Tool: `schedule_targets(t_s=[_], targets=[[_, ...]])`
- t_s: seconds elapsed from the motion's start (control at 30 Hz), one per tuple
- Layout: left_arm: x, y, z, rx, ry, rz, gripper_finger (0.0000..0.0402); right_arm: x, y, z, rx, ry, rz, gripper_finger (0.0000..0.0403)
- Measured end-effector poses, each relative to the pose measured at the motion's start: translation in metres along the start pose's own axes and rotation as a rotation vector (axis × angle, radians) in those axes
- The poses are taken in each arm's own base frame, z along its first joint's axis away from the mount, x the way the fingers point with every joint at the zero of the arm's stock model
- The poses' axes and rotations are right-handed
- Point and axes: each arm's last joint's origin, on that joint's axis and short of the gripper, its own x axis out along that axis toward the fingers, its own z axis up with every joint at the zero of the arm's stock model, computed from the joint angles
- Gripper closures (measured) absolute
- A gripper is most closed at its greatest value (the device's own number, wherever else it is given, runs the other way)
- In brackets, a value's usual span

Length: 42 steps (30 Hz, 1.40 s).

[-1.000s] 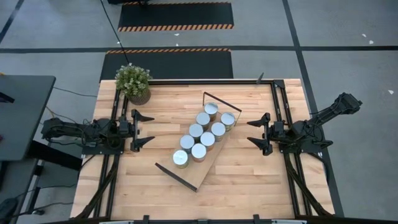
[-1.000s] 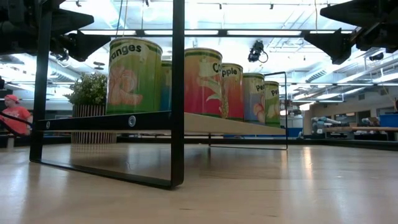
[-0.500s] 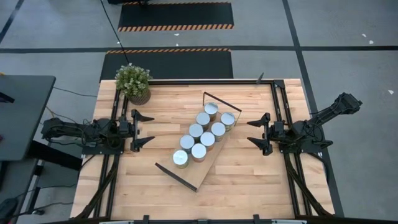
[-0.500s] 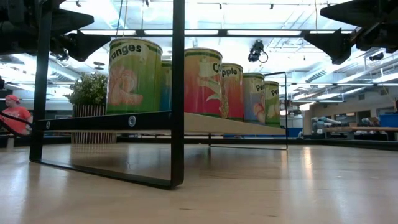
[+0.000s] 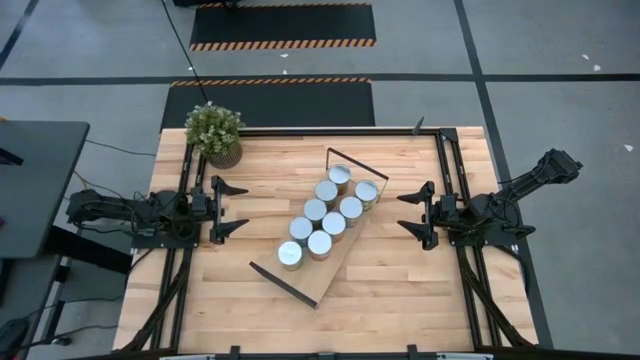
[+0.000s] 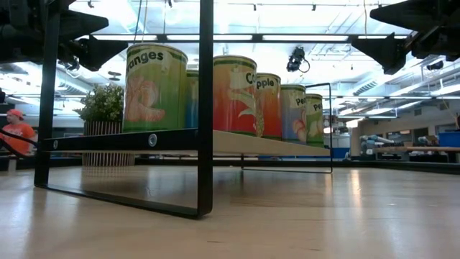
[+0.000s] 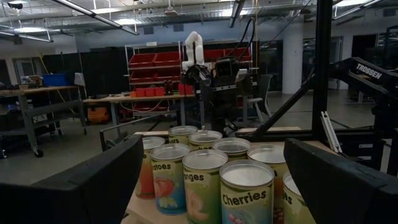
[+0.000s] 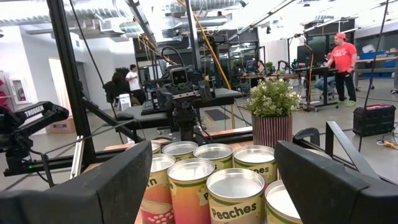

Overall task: Pick and place cans onto a shelf
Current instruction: Return to Home Position

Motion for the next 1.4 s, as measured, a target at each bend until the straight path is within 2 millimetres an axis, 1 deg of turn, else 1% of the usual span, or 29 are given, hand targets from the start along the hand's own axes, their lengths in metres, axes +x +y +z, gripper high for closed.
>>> schedule_targets(t_s=[0.8,0.87,0.97,1.13,1.4], targets=[[0.0000,0.0000,0.0000,0.000,0.000,0.000,0.0008,0.0000,0.0000,-0.0003,-0.019,0.002,0.000,0.0057],[0.0000,0.0000,0.0000,0.000,0.000,0.000,0.0008,0.0000,0.0001,0.0007,0.000,-0.006,0.003,0.0057],[0.0000,0.0000,0.0000,0.000,0.000,0.000,0.0008,-0.0001,0.0016,0.0020,0.025,-0.019,0.057,0.0057],[0.0000,0.0000,0.0000,0.000,0.000,0.000,0.0008,-0.0007,0.0058,0.0039,-0.042,-0.047,0.201,0.0057],[0.0000,0.0000,0.0000,0.000,0.000,0.000,0.0008,-0.0006,0.0058,0.0025,-0.048,-0.034,0.201,0.0057]])
